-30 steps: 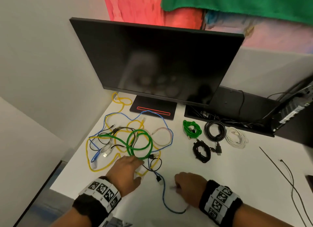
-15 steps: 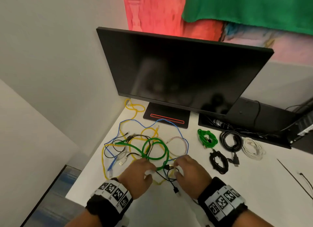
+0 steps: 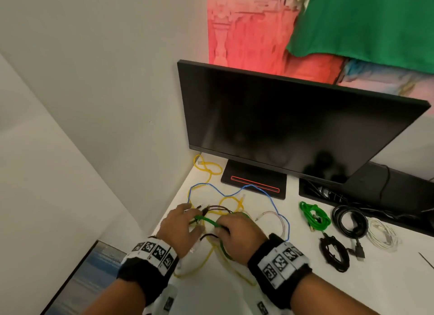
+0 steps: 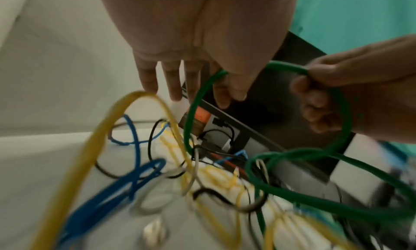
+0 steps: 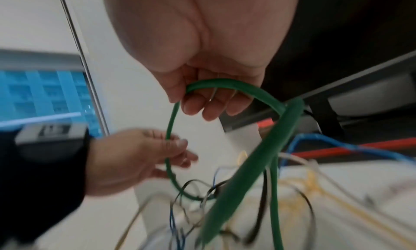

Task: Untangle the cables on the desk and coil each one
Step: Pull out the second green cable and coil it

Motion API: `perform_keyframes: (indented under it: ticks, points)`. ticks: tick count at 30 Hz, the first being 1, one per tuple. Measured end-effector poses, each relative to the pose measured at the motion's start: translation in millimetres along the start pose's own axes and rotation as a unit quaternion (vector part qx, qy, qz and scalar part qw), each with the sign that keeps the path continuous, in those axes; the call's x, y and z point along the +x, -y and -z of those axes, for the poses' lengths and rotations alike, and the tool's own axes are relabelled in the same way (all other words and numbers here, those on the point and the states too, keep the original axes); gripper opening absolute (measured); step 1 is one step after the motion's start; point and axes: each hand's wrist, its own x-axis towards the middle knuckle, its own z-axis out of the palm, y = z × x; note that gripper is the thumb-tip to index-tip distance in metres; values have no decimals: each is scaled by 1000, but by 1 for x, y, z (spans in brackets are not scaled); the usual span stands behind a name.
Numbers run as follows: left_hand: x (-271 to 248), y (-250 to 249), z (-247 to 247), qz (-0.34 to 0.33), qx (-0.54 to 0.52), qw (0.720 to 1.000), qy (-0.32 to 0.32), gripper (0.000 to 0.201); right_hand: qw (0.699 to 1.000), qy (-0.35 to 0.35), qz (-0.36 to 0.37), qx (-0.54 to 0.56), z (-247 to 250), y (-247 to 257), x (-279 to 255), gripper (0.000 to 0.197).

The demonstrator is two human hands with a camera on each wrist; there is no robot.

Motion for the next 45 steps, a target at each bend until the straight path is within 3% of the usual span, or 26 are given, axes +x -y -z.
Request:
perform_keyframes:
  ticks: [3, 5, 8, 9, 12, 14, 16, 17, 18, 20, 21, 23, 25, 26, 28, 30, 32, 34, 35, 38, 42, 43, 45]
  points:
    - [6, -2, 20, 46, -191, 979, -52, 29, 995, -61, 25, 71, 47, 13, -8, 21]
    - [10, -4, 41, 56, -337, 938, -67, 31, 988, -109, 28, 105, 78, 13, -15, 15]
    - [12, -11, 65, 27, -467, 883, -31, 32, 962, -207, 12, 176, 114, 7, -25, 10]
    - [14, -14, 69, 10, -472, 881, -18, 31, 948, -243, 6, 203, 122, 6, -27, 11]
    - [22, -26, 72, -23, -374, 927, -12, 32, 912, -307, 0, 272, 133, 8, -33, 15]
    - [25, -31, 73, -23, -323, 945, -33, 28, 914, -307, -6, 265, 132, 6, -37, 14]
    - [23, -38, 78, -33, -301, 952, -48, 25, 943, -252, -39, 213, 132, 1, -42, 3]
    - [21, -45, 81, -45, -293, 954, -43, 25, 965, -207, -59, 151, 132, 0, -45, 10]
    - [18, -52, 84, -64, -278, 958, -29, 26, 981, -165, -72, 71, 131, 1, -47, 29]
    - [11, -71, 87, -115, -236, 965, 2, 30, 988, -140, -58, -15, 125, 12, -47, 67]
    - [7, -81, 87, -141, -237, 961, 12, 31, 989, -142, -38, -28, 122, 20, -44, 69]
    - [1, -98, 90, -157, -316, 935, 32, 34, 991, -135, -7, -20, 114, 28, -37, 44]
    - [-3, -106, 95, -125, -444, 886, 50, 41, 989, -126, -49, 57, 115, 22, -32, 8]
    - [-5, -107, 99, -99, -510, 853, 55, 40, 984, -128, -78, 98, 118, 13, -32, 4]
    - [-6, -105, 109, -52, -629, 774, 60, 34, 978, -120, -117, 123, 120, -7, -37, 15]
    - [-4, -100, 119, -42, -687, 723, 57, 33, 978, -77, -148, 123, 113, -22, -45, 15]
    - [0, -100, 126, -58, -696, 714, 55, 35, 965, -48, -146, 213, 98, -27, -51, 8]
    - [2, -104, 128, -70, -699, 709, 63, 29, 947, -53, -141, 282, 80, -25, -48, 27]
    - [1, -107, 127, -74, -701, 706, 68, 27, 952, -64, -138, 265, 71, -25, -45, 34]
    - [2, -110, 124, -77, -708, 697, 83, 26, 978, -104, -128, 132, 54, -21, -29, 34]
    - [4, -109, 130, -78, -710, 693, 97, 27, 936, -293, -151, 119, 56, -30, -16, 43]
    - [4, -108, 133, -76, -712, 691, 96, 27, 933, -305, -154, 110, 59, -35, -14, 38]
    - [4, -105, 135, -78, -712, 692, 87, 28, 952, -258, -149, 75, 65, -41, -12, 19]
